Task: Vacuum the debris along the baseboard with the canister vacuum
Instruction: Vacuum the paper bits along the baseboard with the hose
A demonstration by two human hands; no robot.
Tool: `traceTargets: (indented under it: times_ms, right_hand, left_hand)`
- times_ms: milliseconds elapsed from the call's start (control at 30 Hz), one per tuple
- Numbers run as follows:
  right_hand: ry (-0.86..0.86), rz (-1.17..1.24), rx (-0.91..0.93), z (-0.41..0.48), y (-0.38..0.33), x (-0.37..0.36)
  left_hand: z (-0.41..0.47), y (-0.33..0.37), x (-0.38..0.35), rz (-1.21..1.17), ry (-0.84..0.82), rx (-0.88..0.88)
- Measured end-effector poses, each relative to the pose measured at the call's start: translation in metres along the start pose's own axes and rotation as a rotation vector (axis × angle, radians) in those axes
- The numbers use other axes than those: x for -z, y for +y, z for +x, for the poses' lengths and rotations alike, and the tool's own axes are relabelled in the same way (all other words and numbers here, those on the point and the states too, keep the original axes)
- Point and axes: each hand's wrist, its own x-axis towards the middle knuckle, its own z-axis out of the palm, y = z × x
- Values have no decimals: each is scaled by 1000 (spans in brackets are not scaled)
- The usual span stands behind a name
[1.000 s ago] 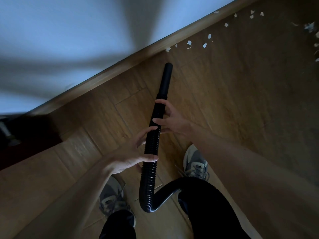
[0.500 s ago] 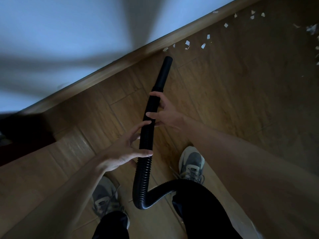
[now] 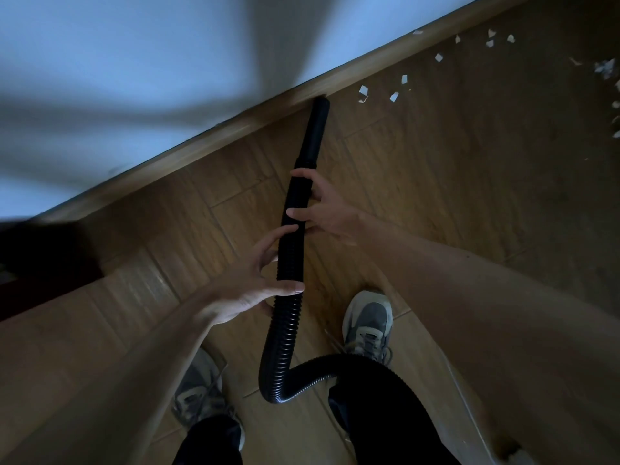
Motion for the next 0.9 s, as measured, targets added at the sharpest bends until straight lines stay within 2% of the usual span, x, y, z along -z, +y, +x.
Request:
traceTargets:
  times_ms: [633, 900]
  right_hand:
    - [43, 121, -1, -17, -2, 48]
    - [56, 101, -21, -16, -3, 65]
  left_hand:
    - [31, 25, -27, 49, -98, -14]
    - [38, 38, -37, 30, -105, 69]
